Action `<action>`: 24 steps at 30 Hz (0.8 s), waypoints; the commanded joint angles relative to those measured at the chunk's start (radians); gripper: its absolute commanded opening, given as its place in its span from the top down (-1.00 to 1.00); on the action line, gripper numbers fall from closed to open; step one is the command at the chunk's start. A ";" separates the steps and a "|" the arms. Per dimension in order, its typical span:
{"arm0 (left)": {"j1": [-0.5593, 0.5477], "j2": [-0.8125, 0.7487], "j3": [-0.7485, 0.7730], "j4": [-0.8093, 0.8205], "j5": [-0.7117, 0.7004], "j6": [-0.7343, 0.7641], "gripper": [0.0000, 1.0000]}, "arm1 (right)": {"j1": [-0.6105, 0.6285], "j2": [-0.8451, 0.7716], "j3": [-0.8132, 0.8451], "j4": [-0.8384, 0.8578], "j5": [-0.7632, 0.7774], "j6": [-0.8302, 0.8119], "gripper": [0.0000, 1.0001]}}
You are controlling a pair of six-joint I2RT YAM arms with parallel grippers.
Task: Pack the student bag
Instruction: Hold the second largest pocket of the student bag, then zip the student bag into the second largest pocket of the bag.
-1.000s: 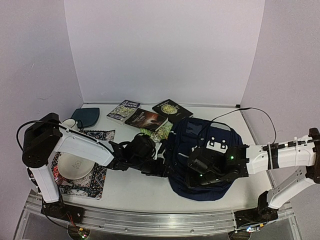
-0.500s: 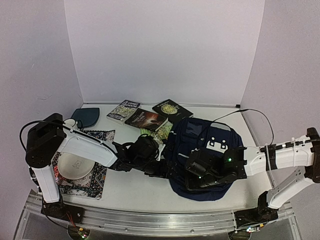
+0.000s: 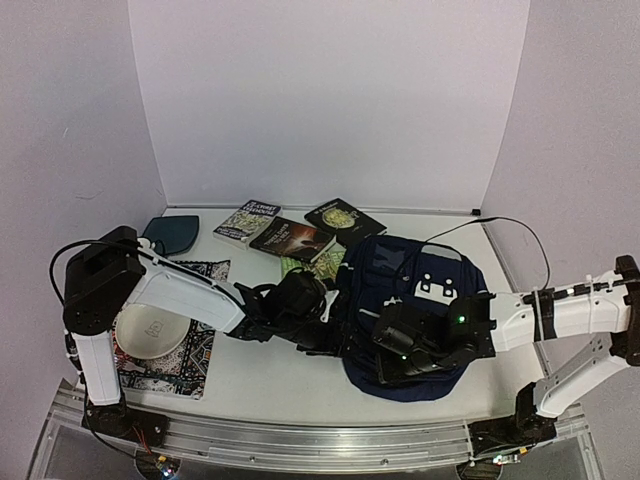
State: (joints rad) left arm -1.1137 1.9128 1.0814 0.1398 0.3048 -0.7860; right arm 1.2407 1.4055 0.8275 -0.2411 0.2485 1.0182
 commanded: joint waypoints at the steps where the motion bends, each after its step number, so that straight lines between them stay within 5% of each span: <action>1: -0.014 0.022 0.070 0.035 0.054 0.008 -0.24 | 0.007 -0.025 0.048 -0.055 0.047 -0.046 1.00; 6: -0.009 0.030 0.074 0.035 0.046 0.010 0.69 | 0.008 -0.033 0.053 -0.057 0.043 -0.068 1.00; 9: 0.007 0.019 0.066 0.027 0.039 0.023 0.99 | 0.008 -0.065 0.038 -0.075 0.046 -0.069 1.00; 24: 0.258 -0.071 0.218 -0.345 -0.135 0.337 1.00 | 0.008 -0.275 0.042 -0.367 0.098 -0.064 1.00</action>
State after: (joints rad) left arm -0.9914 1.9025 1.2317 -0.0827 0.3413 -0.5882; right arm 1.2377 1.1828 0.8406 -0.4207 0.3320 0.9619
